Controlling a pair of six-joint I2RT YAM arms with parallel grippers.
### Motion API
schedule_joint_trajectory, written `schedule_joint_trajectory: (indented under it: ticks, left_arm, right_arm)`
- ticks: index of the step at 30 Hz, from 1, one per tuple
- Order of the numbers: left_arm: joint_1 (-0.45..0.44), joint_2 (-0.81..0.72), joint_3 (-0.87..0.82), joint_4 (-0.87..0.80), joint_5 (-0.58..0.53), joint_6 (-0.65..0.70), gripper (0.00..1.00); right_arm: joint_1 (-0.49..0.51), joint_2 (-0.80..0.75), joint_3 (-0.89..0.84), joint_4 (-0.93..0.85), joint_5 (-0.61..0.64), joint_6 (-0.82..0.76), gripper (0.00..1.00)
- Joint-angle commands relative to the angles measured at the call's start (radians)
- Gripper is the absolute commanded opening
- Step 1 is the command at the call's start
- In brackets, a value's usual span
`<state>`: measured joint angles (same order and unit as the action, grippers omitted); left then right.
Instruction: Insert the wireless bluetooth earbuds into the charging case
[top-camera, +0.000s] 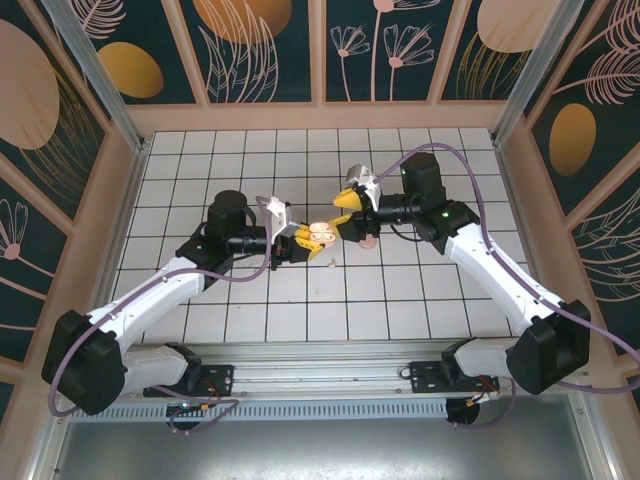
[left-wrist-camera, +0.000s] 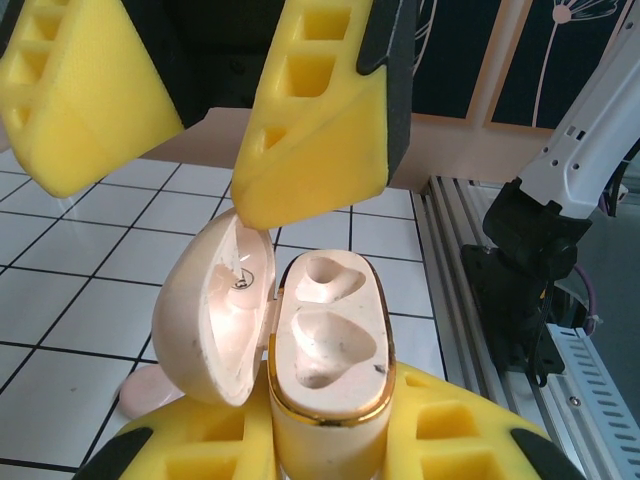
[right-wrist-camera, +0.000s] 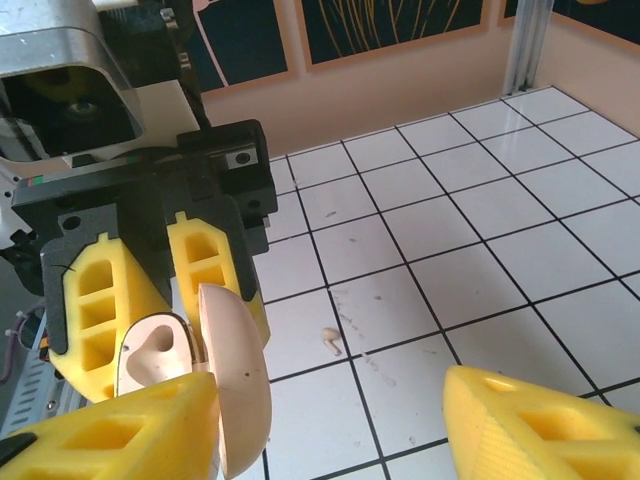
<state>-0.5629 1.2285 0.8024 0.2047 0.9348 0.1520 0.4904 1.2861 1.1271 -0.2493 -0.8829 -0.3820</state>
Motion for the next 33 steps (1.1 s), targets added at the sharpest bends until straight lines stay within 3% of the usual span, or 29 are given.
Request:
schedule_joint_trajectory:
  ticks: [1, 17, 25, 27, 33]
  left_arm:
    - [-0.002, -0.019, 0.005, 0.021, 0.016, -0.001, 0.2]
    - [-0.002, -0.003, -0.034, 0.089, -0.008, -0.05, 0.2]
    - [0.024, 0.015, -0.144, 0.27, -0.038, -0.152, 0.19]
    - [0.041, 0.02, -0.186, 0.341, -0.045, -0.196, 0.19]
    - [0.106, 0.016, -0.311, 0.522, -0.066, -0.315, 0.19]
  right_arm:
    - [-0.009, -0.026, 0.019, 0.038, -0.055, 0.011, 0.62]
    - [-0.01, -0.07, 0.019, 0.058, -0.066, 0.079, 0.62]
    - [-0.012, -0.11, 0.023, -0.021, 0.194, 0.33, 0.56]
    - [-0.013, -0.104, 0.033, -0.088, 0.293, 0.407, 0.54]
    - [-0.001, -0.046, 0.074, -0.307, 0.432, 0.467, 0.5]
